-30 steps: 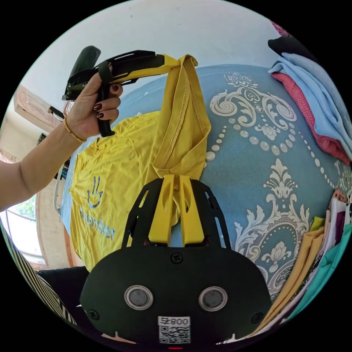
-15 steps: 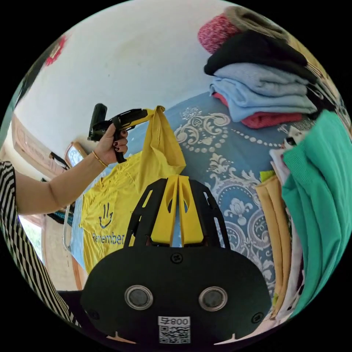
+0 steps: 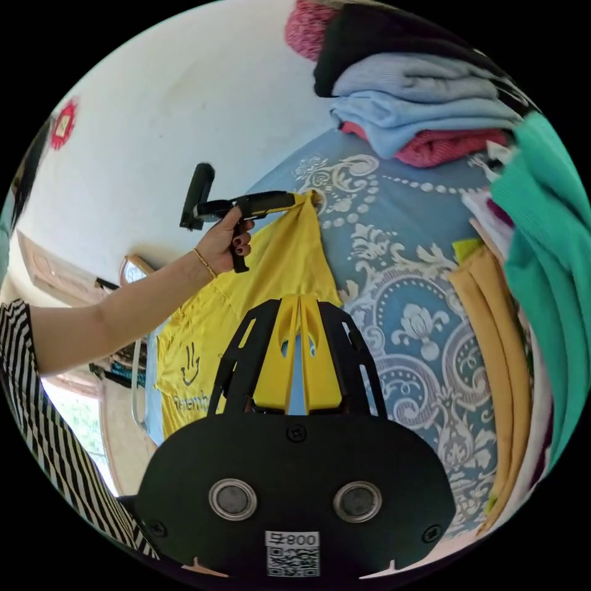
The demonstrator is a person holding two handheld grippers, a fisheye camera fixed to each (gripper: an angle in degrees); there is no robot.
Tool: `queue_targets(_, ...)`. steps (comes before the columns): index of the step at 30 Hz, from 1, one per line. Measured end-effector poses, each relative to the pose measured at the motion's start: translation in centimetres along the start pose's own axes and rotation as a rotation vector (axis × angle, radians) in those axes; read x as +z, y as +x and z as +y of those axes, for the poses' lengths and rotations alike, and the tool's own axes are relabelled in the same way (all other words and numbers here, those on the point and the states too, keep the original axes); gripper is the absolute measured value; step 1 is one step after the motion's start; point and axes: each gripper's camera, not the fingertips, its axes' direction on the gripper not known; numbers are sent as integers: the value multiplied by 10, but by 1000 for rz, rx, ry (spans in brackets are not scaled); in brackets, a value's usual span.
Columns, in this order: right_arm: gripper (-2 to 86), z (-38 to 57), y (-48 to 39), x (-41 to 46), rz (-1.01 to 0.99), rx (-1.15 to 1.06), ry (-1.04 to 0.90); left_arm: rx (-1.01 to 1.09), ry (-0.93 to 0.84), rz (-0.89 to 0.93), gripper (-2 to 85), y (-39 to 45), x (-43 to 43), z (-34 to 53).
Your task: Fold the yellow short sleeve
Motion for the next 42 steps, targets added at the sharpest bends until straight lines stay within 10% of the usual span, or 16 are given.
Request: queue_targets(42, 5, -42, -101, 10, 334, 31, -110, 23, -11, -324, 3, 107, -216, 36)
